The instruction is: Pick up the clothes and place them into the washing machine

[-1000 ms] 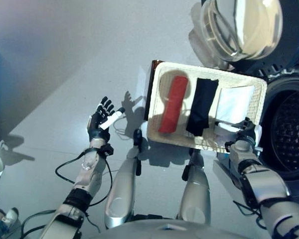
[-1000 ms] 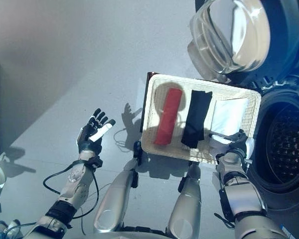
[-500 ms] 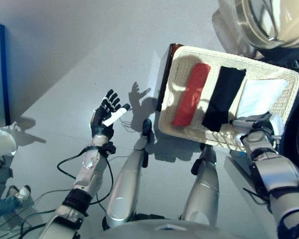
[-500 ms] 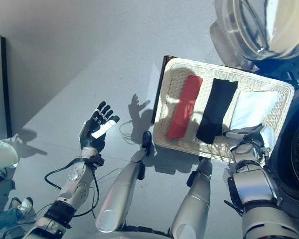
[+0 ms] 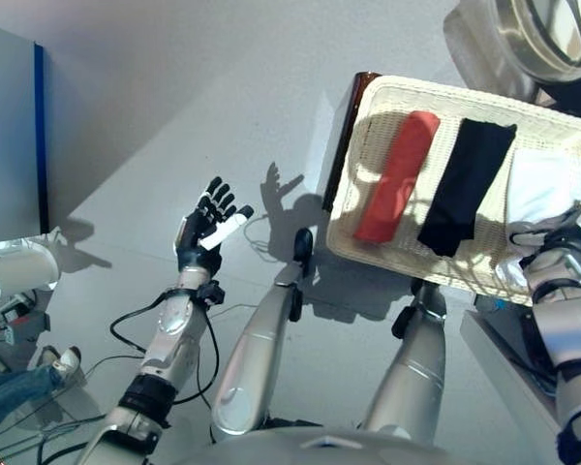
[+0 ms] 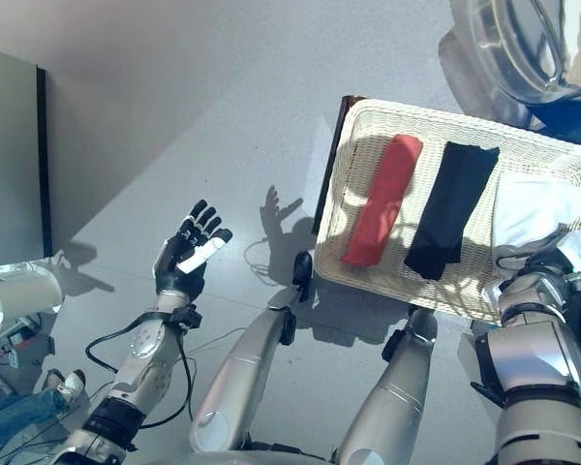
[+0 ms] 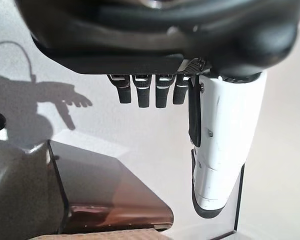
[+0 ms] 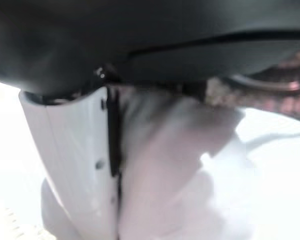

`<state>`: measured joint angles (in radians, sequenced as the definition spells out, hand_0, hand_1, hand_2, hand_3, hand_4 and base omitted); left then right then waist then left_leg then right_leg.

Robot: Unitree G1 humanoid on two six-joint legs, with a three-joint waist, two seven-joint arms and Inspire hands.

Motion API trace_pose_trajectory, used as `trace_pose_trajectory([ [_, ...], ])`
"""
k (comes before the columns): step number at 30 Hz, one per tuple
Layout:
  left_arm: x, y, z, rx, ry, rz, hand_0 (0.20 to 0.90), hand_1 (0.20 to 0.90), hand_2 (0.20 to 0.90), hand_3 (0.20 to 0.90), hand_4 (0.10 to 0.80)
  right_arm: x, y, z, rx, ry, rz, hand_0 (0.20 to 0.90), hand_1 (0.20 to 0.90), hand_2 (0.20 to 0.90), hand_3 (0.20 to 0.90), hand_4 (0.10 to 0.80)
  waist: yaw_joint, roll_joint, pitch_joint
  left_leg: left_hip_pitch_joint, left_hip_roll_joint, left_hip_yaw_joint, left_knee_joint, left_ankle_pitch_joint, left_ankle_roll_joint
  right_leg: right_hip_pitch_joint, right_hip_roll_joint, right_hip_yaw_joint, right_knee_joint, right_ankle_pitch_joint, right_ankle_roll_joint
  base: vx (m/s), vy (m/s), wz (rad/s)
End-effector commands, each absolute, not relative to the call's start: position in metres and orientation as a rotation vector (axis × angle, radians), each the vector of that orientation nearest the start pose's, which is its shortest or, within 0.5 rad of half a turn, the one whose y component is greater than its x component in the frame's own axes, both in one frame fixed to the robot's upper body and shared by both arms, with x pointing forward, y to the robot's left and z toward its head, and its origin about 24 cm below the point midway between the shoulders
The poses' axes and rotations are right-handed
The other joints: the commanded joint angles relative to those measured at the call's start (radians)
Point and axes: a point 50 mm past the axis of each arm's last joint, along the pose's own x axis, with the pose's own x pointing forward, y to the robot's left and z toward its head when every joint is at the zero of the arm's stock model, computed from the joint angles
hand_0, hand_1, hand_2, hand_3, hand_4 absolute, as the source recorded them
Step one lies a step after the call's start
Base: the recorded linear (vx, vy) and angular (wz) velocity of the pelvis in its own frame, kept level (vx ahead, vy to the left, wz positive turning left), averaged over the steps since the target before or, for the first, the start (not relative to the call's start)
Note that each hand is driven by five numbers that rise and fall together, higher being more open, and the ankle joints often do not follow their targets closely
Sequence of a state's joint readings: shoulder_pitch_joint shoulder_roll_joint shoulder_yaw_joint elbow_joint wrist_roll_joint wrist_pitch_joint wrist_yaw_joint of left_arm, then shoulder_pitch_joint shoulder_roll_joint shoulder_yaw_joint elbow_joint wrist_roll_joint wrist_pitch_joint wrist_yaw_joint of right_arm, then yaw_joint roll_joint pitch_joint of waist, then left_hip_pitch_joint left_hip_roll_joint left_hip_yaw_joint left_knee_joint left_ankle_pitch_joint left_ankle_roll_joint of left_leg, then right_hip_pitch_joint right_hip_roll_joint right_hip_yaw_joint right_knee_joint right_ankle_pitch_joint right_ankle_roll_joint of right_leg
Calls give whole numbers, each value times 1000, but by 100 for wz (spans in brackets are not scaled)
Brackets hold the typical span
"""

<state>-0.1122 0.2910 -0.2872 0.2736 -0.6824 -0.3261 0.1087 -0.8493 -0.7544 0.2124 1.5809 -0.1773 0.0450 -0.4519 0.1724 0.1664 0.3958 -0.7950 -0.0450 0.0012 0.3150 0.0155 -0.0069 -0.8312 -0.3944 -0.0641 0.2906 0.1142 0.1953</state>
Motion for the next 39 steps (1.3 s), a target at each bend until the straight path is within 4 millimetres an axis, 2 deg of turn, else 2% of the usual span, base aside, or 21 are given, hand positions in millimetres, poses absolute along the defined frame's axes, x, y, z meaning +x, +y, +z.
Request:
trace_pose_trajectory([
  [1, 258, 180, 46, -368, -160, 30, 900, 900, 900, 900, 800, 284, -408, 77, -822, 582, -899, 200, 200, 200, 200, 300, -22, 28, -36, -14, 50, -6, 25, -27, -57, 22, -8, 45, 45, -14, -4, 0, 0, 0],
  [2, 258, 180, 46, -367, -160, 29, 900, 900, 900, 900, 800, 284, -408, 77, -822, 582, -899, 200, 200, 200, 200, 300, -21, 28, -36, -13, 50, -5, 25, -27, -57, 23, -8, 45, 45, -15, -4, 0, 0, 0],
  [4, 259, 184, 45, -368, -157, 61, 900, 900, 900, 900, 800, 290, -404, 80, -693, 486, -936, 200, 200, 200, 200, 300, -37, 19, -34, 4, 56, -3, 20, -30, -58, 32, -4, 48, 38, -13, -4, 0, 0, 0],
  [6, 261, 188, 43, -372, -157, 97, 900, 900, 900, 900, 800, 298, -391, 75, -560, 393, -938, 200, 200, 200, 200, 300, -55, 6, -32, 22, 63, 5, 12, -33, -60, 42, 4, 56, 30, -11, -5, 29, 3, -8],
  [7, 262, 191, 43, -373, -159, 125, 900, 900, 900, 900, 800, 303, -383, 74, -375, 303, -968, 200, 200, 200, 200, 300, -74, -1, -32, 35, 69, 9, 9, -38, -63, 50, 10, 58, 25, -12, -5, 28, -13, -18],
  [8, 262, 192, 43, -378, -160, 139, 900, 900, 900, 900, 800, 307, -377, 76, -273, 239, -973, 200, 200, 200, 200, 300, -83, -5, -32, 40, 72, 10, 8, -39, -64, 54, 13, 59, 21, -12, -5, 21, -13, -27],
  [9, 262, 192, 42, -376, -159, 138, 900, 900, 900, 900, 800, 307, -377, 75, -272, 240, -973, 200, 200, 200, 200, 300, -82, -6, -32, 41, 72, 10, 8, -39, -64, 55, 13, 59, 21, -12, -5, 11, -22, -29],
  [10, 261, 195, 42, -386, -164, 158, 900, 900, 900, 900, 800, 310, -364, 69, -52, 138, -965, 200, 200, 200, 200, 300, -103, -11, -30, 53, 79, 14, 1, -41, -67, 62, 22, 63, 13, -13, -7, 7, -13, -25],
  [11, 261, 195, 42, -385, -163, 158, 900, 900, 900, 900, 800, 309, -364, 69, -50, 140, -966, 200, 200, 200, 200, 300, -102, -13, -30, 55, 79, 15, 0, -41, -67, 63, 22, 63, 12, -13, -7, 10, -17, -18],
  [14, 260, 199, 39, -398, -159, 179, 900, 900, 900, 900, 800, 305, -354, 58, 292, 17, -993, 200, 200, 200, 200, 300, -127, -18, -28, 71, 90, 19, -12, -42, -71, 67, 32, 68, 3, -14, -7, 6, -18, -25],
  [16, 259, 199, 36, -403, -151, 187, 900, 900, 900, 900, 800, 307, -348, 60, 484, -85, -1004, 200, 200, 200, 200, 300, -137, -16, -29, 80, 95, 20, -21, -40, -73, 69, 36, 71, -3, -16, -7, 0, -29, -20],
  [18, 258, 200, 32, -411, -139, 193, 900, 900, 900, 900, 800, 304, -350, 61, 593, -142, -1051, 200, 200, 200, 200, 300, -137, -12, -33, 87, 95, 22, -31, -38, -75, 74, 37, 74, -9, -19, -8, 9, -25, -14],
  [21, 256, 199, 27, -434, -124, 207, 900, 900, 900, 900, 800, 309, -350, 79, 746, -270, -1082, 200, 200, 200, 200, 300, -136, 1, -41, 99, 98, 22, -43, -34, -79, 76, 37, 78, -12, -23, -9, 8, -8, -5],
  [24, 255, 195, 24, -448, -106, 193, 900, 900, 900, 900, 800, 310, -358, 94, 923, -388, -1132, 200, 200, 200, 200, 300, -128, 15, -49, 108, 99, 21, -57, -31, -83, 78, 36, 78, -9, -29, -7, 12, -1, -3],
  [25, 255, 195, 24, -448, -106, 193, 900, 900, 900, 900, 800, 310, -358, 94, 923, -388, -1131, 200, 200, 200, 200, 300, -127, 15, -49, 108, 99, 21, -57, -31, -83, 78, 36, 78, -9, -29, -8, 24, -6, -11],
  [26, 253, 191, 22, -454, -91, 175, 900, 900, 900, 900, 800, 308, -365, 101, 1030, -450, -1176, 200, 200, 200, 200, 300, -121, 25, -55, 112, 99, 20, -63, -31, -84, 76, 38, 81, -4, -36, -8, 25, -11, -9],
  [28, 252, 188, 20, -452, -75, 156, 900, 900, 900, 900, 800, 305, -376, 108, 1093, -478, -1219, 200, 200, 200, 200, 300, -114, 34, -62, 116, 99, 20, -66, -32, -86, 74, 39, 82, 3, -44, -8, 32, -11, -7],
  [33, 249, 185, 15, -451, -46, 136, 900, 900, 900, 900, 800, 298, -406, 148, 1189, -607, -1276, 200, 200, 200, 200, 300, -97, 59, -79, 126, 97, 26, -79, -31, -93, 57, 40, 96, 27, -60, -6, 26, 10, 0],
  [34, 249, 183, 15, -461, -43, 131, 900, 900, 900, 900, 800, 296, -409, 152, 1200, -623, -1285, 200, 200, 200, 200, 300, -95, 63, -80, 125, 96, 28, -81, -22, -93, 53, 41, 99, 28, -53, -8, 34, 9, -7],
  [39, 249, 178, 14, -470, -37, 113, 900, 900, 900, 900, 800, 282, -425, 167, 1208, -711, -1334, 200, 200, 200, 200, 300, -100, 75, -79, 103, 101, 25, 0, -64, -96, 21, 57, 118, 125, -112, -18, 15, -7, -3],
])
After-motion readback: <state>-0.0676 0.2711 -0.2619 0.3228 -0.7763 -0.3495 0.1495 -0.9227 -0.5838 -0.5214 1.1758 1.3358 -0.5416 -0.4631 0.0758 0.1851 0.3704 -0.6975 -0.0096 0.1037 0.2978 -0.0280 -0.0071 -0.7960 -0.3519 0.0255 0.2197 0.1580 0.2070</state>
